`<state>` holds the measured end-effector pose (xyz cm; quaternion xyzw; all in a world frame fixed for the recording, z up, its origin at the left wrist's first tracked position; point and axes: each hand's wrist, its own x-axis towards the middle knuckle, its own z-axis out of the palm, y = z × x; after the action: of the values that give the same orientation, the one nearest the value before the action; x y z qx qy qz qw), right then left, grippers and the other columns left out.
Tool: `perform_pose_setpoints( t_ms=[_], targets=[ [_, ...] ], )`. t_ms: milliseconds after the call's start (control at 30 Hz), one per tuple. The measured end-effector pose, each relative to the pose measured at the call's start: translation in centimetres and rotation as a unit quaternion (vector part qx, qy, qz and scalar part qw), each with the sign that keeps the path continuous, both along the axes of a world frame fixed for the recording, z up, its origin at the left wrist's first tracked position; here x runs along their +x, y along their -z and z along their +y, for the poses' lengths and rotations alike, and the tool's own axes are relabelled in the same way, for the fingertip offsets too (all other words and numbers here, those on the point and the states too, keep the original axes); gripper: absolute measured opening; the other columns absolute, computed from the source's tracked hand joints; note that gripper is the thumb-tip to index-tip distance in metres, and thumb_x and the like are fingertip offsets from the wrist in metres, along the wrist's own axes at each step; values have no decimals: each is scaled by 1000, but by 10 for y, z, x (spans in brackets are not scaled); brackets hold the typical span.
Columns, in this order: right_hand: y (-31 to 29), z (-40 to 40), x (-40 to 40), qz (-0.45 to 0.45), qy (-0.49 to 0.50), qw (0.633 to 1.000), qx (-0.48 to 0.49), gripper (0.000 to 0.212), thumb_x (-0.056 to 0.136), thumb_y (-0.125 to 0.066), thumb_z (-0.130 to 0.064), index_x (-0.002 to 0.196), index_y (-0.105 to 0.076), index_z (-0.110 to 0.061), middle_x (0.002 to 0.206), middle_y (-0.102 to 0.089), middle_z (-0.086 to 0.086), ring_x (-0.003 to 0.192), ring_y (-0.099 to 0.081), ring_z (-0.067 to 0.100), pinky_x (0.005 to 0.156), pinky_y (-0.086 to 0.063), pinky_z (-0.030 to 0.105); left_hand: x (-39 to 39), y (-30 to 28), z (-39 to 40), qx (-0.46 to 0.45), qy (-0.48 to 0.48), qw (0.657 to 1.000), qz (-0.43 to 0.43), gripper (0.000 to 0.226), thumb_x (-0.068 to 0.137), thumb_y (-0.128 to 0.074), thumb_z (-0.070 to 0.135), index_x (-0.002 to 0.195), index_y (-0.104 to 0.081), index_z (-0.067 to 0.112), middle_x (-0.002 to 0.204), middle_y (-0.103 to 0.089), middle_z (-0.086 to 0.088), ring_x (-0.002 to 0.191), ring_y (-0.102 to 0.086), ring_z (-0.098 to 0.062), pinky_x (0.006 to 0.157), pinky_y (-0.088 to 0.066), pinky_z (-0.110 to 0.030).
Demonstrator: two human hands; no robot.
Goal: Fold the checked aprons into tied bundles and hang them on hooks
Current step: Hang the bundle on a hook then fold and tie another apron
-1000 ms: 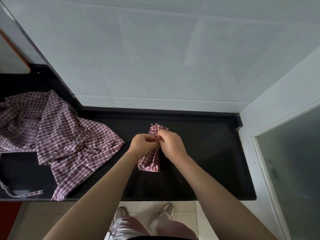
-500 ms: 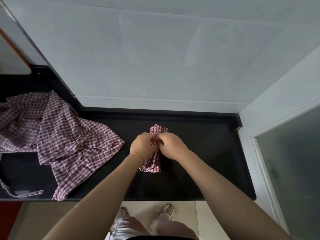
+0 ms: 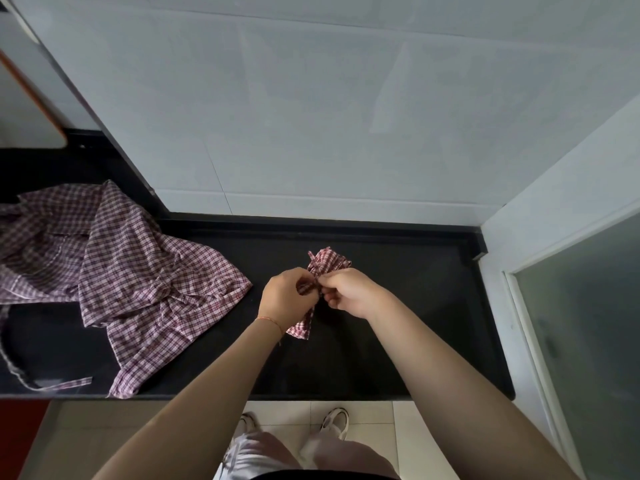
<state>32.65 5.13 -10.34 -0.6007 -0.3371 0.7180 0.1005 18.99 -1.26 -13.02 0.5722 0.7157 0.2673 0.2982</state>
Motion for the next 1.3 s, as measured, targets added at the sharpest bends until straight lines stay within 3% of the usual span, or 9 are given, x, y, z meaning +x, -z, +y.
perform_pose_setpoints(
  t_ms=[267, 400, 567, 733, 967, 1067, 1133, 1233, 1300],
  targets=[
    [-5, 0, 9, 23, 20, 998, 52, 18, 94, -61, 4, 109, -69, -1, 101, -71, 14, 88, -70, 22, 74, -59, 29, -9, -6, 16, -101, -27, 993, -63, 9, 90, -71, 24, 83, -65, 25, 87, -62, 10, 83, -59, -6, 65, -40, -12],
    [-1, -3, 9, -7, 19, 995, 99, 15, 93, -64, 1, 107, -70, -3, 99, -72, 13, 88, -73, 22, 75, -61, 30, -8, -5, 20, -108, -49, 987, -111, 2, 92, -66, 21, 92, -68, 21, 87, -64, 10, 82, -59, -3, 67, -43, -15],
    [4, -3, 10, -77, -15, 981, 179, 8, 94, -67, -9, 100, -71, -11, 92, -73, 6, 81, -73, 16, 72, -61, 26, -10, -5, 27, -186, 9, 973, -135, 28, 102, -51, 30, 90, -66, 10, 77, -59, 1, 68, -52, -11, 63, -43, -24],
    [20, 0, 12, -209, 49, 940, 266, 9, 96, -63, -13, 91, -70, -18, 88, -71, 1, 79, -69, 13, 80, -60, 32, -26, 1, 20, -204, 60, 972, -98, 33, 102, -52, 29, 77, -60, 9, 70, -53, 0, 66, -48, -13, 67, -43, -29],
    [29, -2, 3, -194, 82, 953, 219, 9, 100, -57, -16, 98, -64, -22, 100, -63, -2, 96, -62, 16, 93, -55, 40, -33, 6, 17, -217, 76, 972, -41, 30, 99, -57, 35, 76, -62, 17, 77, -61, 1, 72, -56, -12, 70, -45, -25],
    [19, 3, 4, -144, 77, 964, 209, 10, 103, -50, -20, 101, -60, -23, 103, -59, -3, 96, -58, 15, 89, -53, 37, -28, -1, 18, -219, 41, 964, -146, 30, 94, -64, 35, 73, -65, 14, 75, -62, -1, 73, -57, -12, 76, -52, -30],
    [7, 9, 5, -120, 64, 964, 227, 11, 103, -49, -20, 104, -60, -22, 106, -60, -2, 98, -57, 15, 82, -48, 31, -25, -12, 21, -208, -34, 938, -276, 32, 93, -65, 40, 89, -69, 8, 89, -67, -5, 86, -63, -17, 88, -55, -37],
    [-26, 25, 7, -62, 67, 967, 236, 10, 102, -52, -21, 101, -61, -24, 111, -64, 2, 107, -60, 22, 88, -47, 37, -31, -38, 32, -149, -138, 903, -378, 48, 87, -71, 48, 107, -63, 5, 108, -71, -10, 99, -69, -21, 89, -58, -41],
    [-61, 38, 9, 12, 75, 971, 229, 11, 102, -53, -22, 97, -63, -23, 115, -65, 9, 106, -62, 28, 84, -48, 42, -37, -70, 39, -122, -94, 886, -437, 44, 86, -74, 40, 115, -63, 8, 113, -72, -7, 102, -70, -21, 89, -57, -41]
  ],
)
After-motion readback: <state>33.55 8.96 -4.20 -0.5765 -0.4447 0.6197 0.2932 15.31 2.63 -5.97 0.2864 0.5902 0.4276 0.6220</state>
